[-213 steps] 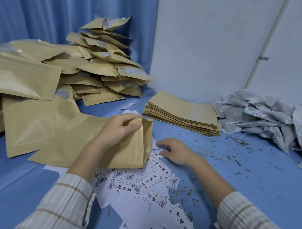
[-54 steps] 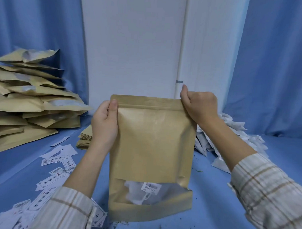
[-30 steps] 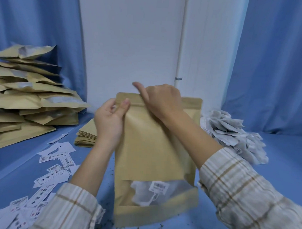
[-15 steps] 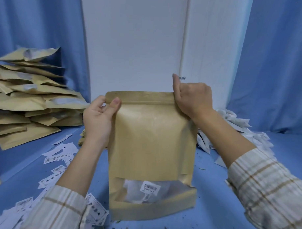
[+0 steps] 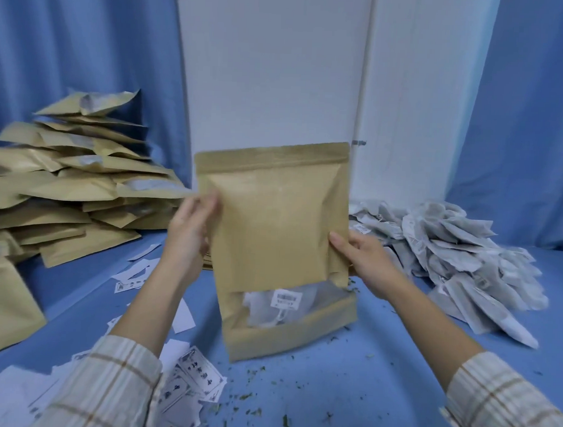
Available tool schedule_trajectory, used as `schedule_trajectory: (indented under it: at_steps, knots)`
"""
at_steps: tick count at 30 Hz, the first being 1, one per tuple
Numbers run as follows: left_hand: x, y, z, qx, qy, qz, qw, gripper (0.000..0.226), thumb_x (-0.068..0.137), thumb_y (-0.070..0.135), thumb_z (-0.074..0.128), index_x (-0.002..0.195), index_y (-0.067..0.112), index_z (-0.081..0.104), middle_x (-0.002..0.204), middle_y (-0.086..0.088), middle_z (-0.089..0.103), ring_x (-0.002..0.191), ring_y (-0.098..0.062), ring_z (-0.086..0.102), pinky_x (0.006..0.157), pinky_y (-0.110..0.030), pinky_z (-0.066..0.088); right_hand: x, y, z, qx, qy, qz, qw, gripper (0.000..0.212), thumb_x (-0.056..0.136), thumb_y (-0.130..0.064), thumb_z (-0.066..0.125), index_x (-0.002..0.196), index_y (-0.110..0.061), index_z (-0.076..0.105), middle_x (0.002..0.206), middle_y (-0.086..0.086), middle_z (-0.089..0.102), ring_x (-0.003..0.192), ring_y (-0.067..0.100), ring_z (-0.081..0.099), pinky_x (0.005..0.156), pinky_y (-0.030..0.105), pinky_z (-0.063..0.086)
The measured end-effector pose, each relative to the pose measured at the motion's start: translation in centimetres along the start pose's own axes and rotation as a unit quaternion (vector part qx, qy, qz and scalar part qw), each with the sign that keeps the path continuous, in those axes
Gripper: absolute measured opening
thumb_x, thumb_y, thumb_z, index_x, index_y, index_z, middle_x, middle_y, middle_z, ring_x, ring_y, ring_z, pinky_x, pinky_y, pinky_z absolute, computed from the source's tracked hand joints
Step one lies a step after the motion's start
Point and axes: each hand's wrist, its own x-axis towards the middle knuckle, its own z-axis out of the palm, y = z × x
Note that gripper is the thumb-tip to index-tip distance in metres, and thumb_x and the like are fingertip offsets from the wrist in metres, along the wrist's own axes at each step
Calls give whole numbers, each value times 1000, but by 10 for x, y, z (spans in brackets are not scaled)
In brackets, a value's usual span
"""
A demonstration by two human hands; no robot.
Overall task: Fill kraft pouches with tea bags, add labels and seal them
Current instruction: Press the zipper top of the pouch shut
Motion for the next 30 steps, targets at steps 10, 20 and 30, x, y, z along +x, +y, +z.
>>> schedule_trajectory:
  at_steps: [10, 20, 30]
  knots:
    - [-49, -1, -83, -13, -35, -273, 961, 24, 64, 40, 68, 71, 19, 78, 73, -3, 71, 58, -16, 67, 52, -24, 54, -5, -1, 70, 253, -30, 114, 960, 12, 94, -12, 46, 105, -11, 52, 80, 10, 51, 67, 19, 43, 61, 27, 32]
    - [-74, -16, -109, -375, -27, -175, 910, 61, 74, 55, 64, 112, 8, 65, 126, -16, 57, 118, -41, 53, 97, -52, 45, -7, 0, 157, 348, 9, 149, 925, 14, 87, 7, 47, 79, -5, 49, 65, 12, 51, 49, 12, 58, 44, 19, 47]
    - [-2, 60, -189, -328, 141, -87, 930, 66, 90, 58, 41, 129, 6, 48, 115, -17, 65, 104, -31, 64, 88, -40, 52, 59, -217, 438, 501, -275, 181, 801, 56, 94, -54, 34, 132, -14, 44, 139, 15, 46, 127, 35, 44, 109, 46, 33]
